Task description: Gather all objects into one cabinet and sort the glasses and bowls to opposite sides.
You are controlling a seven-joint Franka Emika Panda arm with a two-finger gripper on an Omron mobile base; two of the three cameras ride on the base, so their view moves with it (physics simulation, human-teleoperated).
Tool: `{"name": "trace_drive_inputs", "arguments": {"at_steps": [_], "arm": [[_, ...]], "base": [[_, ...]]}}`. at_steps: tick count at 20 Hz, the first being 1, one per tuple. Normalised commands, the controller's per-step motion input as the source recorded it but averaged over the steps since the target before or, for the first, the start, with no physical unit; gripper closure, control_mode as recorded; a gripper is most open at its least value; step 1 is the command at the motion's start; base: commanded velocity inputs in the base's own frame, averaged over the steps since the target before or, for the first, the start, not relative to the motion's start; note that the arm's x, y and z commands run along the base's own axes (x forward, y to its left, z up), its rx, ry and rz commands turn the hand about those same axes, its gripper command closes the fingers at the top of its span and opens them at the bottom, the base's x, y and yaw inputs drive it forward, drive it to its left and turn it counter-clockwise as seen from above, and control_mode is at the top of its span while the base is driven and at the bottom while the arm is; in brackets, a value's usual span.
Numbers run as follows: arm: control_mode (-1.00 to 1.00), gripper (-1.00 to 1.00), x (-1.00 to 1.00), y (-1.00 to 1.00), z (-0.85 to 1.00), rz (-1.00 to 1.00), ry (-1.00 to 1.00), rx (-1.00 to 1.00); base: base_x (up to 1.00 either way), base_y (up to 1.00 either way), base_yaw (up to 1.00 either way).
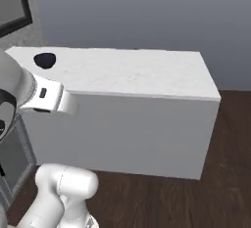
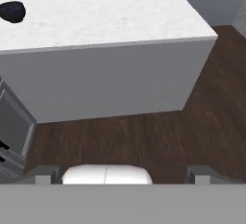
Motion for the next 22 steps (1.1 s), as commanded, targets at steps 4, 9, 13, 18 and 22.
{"name": "trace_drive_inputs", "arguments": {"at_steps": [4, 9, 13, 18, 22], "arm": [[1.0, -1.0, 0.0, 0.0, 0.0, 0.0, 0.0, 0.0], [1.0, -1.0, 0.0, 0.0, 0.0, 0.0, 0.0, 0.0], [1.0, -1.0, 0.0, 0.0, 0.0, 0.0, 0.0, 0.0], [1.0, -1.0, 0.0, 0.0, 0.0, 0.0, 0.0, 0.0], [1.0, -1.0, 0.0, 0.0, 0.0, 0.0, 0.0, 0.0]], "base": [[0.07, -0.03, -0.82], [0.09, 0.04, -0.78], [0.37, 0.24, -0.44], [0.04, 0.01, -0.89], [0.24, 0.14, -0.76]]}}
